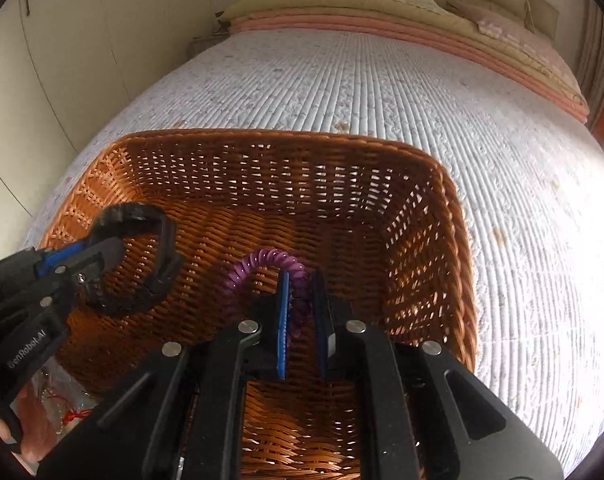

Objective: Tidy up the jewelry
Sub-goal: 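Carry both items into the wicker basket and open both tools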

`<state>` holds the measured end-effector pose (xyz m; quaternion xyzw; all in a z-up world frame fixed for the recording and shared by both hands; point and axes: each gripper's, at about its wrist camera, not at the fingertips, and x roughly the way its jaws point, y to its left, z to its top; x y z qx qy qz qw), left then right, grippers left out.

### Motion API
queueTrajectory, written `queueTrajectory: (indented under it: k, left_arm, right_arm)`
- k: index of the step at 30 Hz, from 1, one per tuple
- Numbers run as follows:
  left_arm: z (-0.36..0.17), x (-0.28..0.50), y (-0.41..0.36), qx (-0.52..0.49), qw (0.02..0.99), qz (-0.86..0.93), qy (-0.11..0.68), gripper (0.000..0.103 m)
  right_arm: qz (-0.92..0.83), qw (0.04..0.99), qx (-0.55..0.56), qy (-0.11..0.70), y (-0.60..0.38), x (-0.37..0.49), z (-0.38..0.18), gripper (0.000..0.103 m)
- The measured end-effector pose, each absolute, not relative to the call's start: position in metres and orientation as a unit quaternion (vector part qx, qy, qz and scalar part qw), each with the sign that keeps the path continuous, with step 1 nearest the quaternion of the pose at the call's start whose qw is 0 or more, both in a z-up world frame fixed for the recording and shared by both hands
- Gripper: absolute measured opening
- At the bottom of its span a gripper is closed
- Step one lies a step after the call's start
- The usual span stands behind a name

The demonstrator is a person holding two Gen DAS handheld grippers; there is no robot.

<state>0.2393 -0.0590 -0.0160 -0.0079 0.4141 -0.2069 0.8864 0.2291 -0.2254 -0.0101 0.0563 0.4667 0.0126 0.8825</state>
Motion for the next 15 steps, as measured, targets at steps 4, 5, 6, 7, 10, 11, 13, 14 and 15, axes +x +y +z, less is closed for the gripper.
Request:
queueTrajectory:
  k: [4,5,6,7,10,11,13,14,15]
  left_arm:
    - [0.003,0.225,-0.044,-0.036,0.894,-0.223,0.386,0.046]
    - [0.008,0.220,-0.043,-0.037,0.896,-0.226,0.380,0.046]
    - [0.016,0.211,-0.038,-0.041,0.897,-0.234,0.372,0.046]
    - [0.023,0.202,-0.031,-0.046,0.898,-0.241,0.364,0.046]
    - [0.044,0.175,-0.011,-0.059,0.903,-0.255,0.339,0.046]
    - [0.052,0.163,-0.002,-0.065,0.906,-0.259,0.329,0.046]
    - [0.065,0.142,0.012,-0.070,0.910,-0.263,0.313,0.046]
    - [0.072,0.130,0.020,-0.071,0.913,-0.262,0.305,0.046]
    - [0.077,0.117,0.028,-0.073,0.915,-0.262,0.297,0.046]
  right_arm:
    - [0.026,0.886,0.085,0.454,-0.236,0.220,0.001,0.032]
    - [0.024,0.891,0.088,0.445,-0.236,0.213,0.005,0.048]
    - [0.022,0.897,0.093,0.431,-0.239,0.204,0.012,0.055]
    - [0.026,0.902,0.099,0.419,-0.241,0.194,0.018,0.055]
    - [0.039,0.914,0.113,0.387,-0.244,0.163,0.041,0.055]
    - [0.042,0.919,0.112,0.376,-0.245,0.155,0.048,0.055]
    - [0.042,0.929,0.104,0.353,-0.240,0.133,0.062,0.055]
    - [0.040,0.933,0.099,0.342,-0.237,0.121,0.068,0.055]
    - [0.039,0.936,0.095,0.336,-0.233,0.114,0.072,0.055]
